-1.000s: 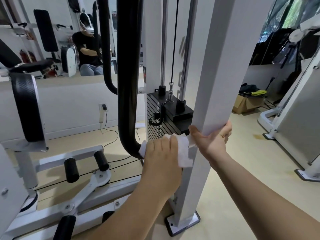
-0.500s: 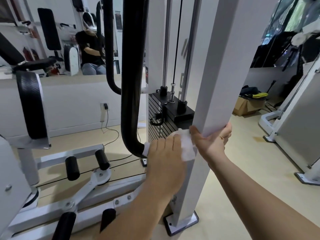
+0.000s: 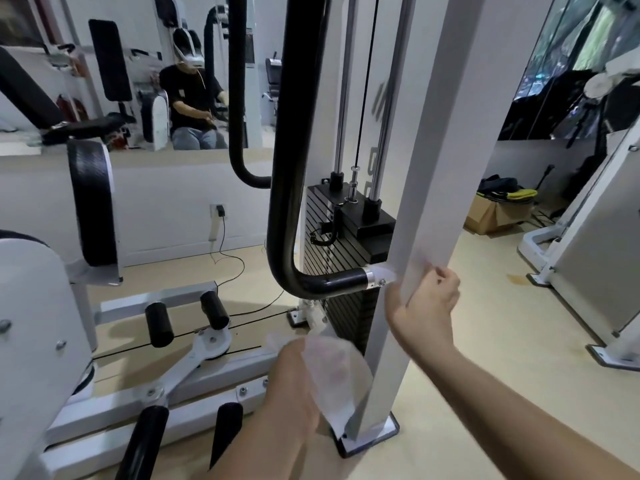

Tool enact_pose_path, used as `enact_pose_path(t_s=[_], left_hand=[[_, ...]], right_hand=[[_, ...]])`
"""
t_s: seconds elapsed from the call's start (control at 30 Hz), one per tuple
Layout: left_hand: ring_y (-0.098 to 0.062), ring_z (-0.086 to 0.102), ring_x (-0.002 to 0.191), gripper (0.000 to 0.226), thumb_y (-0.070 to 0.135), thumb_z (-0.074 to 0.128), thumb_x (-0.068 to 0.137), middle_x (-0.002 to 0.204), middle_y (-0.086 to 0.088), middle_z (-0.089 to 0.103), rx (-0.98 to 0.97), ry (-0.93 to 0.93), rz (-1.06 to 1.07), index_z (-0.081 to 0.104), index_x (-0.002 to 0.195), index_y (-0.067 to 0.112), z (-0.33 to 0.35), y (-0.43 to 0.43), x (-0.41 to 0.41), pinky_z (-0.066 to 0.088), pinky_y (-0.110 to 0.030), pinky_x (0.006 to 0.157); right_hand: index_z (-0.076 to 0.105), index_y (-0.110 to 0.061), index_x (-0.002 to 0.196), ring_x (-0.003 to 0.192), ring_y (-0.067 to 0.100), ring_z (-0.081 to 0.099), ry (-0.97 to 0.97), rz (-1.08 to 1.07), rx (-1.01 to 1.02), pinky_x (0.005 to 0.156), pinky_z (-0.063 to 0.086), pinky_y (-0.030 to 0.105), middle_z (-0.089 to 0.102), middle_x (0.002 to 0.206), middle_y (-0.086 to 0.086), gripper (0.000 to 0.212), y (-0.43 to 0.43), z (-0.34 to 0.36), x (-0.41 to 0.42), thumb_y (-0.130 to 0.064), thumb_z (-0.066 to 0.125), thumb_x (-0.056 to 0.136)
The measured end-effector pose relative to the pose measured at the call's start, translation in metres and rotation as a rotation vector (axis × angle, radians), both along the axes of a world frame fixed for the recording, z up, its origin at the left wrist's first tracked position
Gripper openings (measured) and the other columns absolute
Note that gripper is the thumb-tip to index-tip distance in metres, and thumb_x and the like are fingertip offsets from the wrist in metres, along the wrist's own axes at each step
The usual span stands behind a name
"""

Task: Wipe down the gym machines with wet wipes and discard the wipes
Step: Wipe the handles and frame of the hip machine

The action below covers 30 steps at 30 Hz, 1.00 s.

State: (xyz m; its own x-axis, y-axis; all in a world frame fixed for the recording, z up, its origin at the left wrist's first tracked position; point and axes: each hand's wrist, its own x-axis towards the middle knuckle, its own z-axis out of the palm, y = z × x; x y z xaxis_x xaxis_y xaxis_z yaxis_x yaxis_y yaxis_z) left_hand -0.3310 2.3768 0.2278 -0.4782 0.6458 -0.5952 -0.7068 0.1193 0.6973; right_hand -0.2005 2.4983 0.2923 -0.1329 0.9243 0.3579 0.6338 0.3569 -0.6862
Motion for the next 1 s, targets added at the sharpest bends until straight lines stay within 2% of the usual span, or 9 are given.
enact_pose_path(t_s=[0.13, 0.2, 0.3, 0.4, 0.6, 0.77, 0.87, 0.93, 1.0], left_hand=[[-0.030, 0.062, 0.091, 0.009, 0.007, 0.059, 0.086, 0.092, -0.013, 0.066, 0.178, 0.021, 0.045, 0.064, 0.093, 0.005, 0.028, 0.019, -0.014, 0.047, -0.042, 0.088], [-0.032, 0.063, 0.093, 0.018, 0.001, 0.056, 0.083, 0.096, -0.014, 0.065, 0.251, 0.005, 0.048, 0.065, 0.097, 0.006, 0.031, 0.028, -0.015, 0.048, -0.043, 0.091], [-0.034, 0.068, 0.100, 0.025, -0.003, 0.054, 0.084, 0.103, -0.019, 0.071, 0.268, 0.001, 0.011, 0.069, 0.104, 0.001, 0.031, 0.039, -0.004, 0.051, -0.044, 0.096], [-0.038, 0.066, 0.108, 0.031, 0.000, 0.058, 0.083, 0.115, -0.026, 0.068, 0.281, 0.030, -0.083, 0.067, 0.112, -0.004, 0.038, 0.055, 0.000, 0.047, -0.050, 0.108], [-0.031, 0.062, 0.103, 0.020, -0.007, 0.047, 0.093, 0.106, -0.018, 0.065, 0.305, -0.077, -0.118, 0.064, 0.103, -0.002, 0.044, 0.071, 0.012, 0.047, -0.044, 0.103], [-0.025, 0.060, 0.075, 0.018, -0.002, 0.051, 0.095, 0.086, -0.015, 0.063, 0.198, -0.055, 0.042, 0.066, 0.086, 0.001, 0.048, 0.025, -0.007, 0.047, -0.033, 0.072], [-0.022, 0.058, 0.075, 0.020, 0.002, 0.056, 0.096, 0.079, -0.006, 0.063, 0.196, -0.014, 0.145, 0.063, 0.077, 0.007, 0.049, 0.029, -0.005, 0.044, -0.027, 0.067], [-0.028, 0.062, 0.079, 0.012, 0.006, 0.061, 0.089, 0.079, -0.007, 0.061, 0.160, 0.017, 0.057, 0.066, 0.079, 0.011, 0.052, 0.045, 0.008, 0.049, -0.033, 0.071], [-0.047, 0.064, 0.101, 0.014, 0.024, 0.063, 0.070, 0.092, -0.010, 0.062, 0.256, 0.046, -0.151, 0.075, 0.077, 0.027, 0.042, 0.070, 0.017, 0.054, -0.055, 0.092]], right_hand=[[0.032, -0.029, 0.153, 0.086, 0.027, 0.064, -0.325, 0.295, 0.244, 0.065, 0.056, 0.040, 0.022, 0.155, -0.004, 0.068, -0.007, -0.002, 0.001, -0.021, 0.060, 0.091], [0.022, -0.028, 0.159, 0.093, 0.026, 0.066, -0.451, 0.334, 0.150, 0.071, 0.053, 0.037, 0.023, 0.161, -0.007, 0.077, 0.014, 0.011, -0.004, -0.019, 0.060, 0.092], [0.029, -0.025, 0.149, 0.077, 0.025, 0.054, -0.642, 0.353, 0.083, 0.068, 0.046, 0.034, 0.030, 0.153, -0.001, 0.077, 0.026, 0.012, -0.016, -0.009, 0.063, 0.082], [0.032, -0.019, 0.143, 0.078, 0.027, 0.051, -0.672, 0.344, 0.032, 0.071, 0.044, 0.035, 0.028, 0.147, 0.004, 0.070, 0.027, 0.013, -0.026, -0.006, 0.064, 0.082], [0.026, -0.021, 0.141, 0.082, 0.027, 0.057, -0.798, 0.295, 0.041, 0.070, 0.042, 0.034, 0.024, 0.149, 0.004, 0.062, 0.031, 0.016, -0.029, -0.019, 0.063, 0.091], [0.029, -0.021, 0.140, 0.071, 0.024, 0.049, -0.797, 0.255, 0.052, 0.063, 0.039, 0.031, 0.022, 0.151, 0.002, 0.067, 0.027, 0.009, -0.030, -0.009, 0.062, 0.083], [0.031, -0.021, 0.138, 0.068, 0.023, 0.045, -0.788, 0.264, 0.053, 0.063, 0.039, 0.031, 0.023, 0.150, 0.004, 0.068, 0.028, 0.008, -0.030, -0.005, 0.063, 0.080], [0.032, -0.020, 0.137, 0.069, 0.024, 0.044, -0.787, 0.279, 0.054, 0.064, 0.038, 0.032, 0.025, 0.149, 0.005, 0.063, 0.028, 0.010, -0.029, -0.009, 0.063, 0.083], [0.032, -0.020, 0.137, 0.070, 0.024, 0.044, -0.786, 0.297, 0.058, 0.065, 0.036, 0.032, 0.027, 0.148, 0.005, 0.056, 0.028, 0.013, -0.028, -0.020, 0.063, 0.090]])
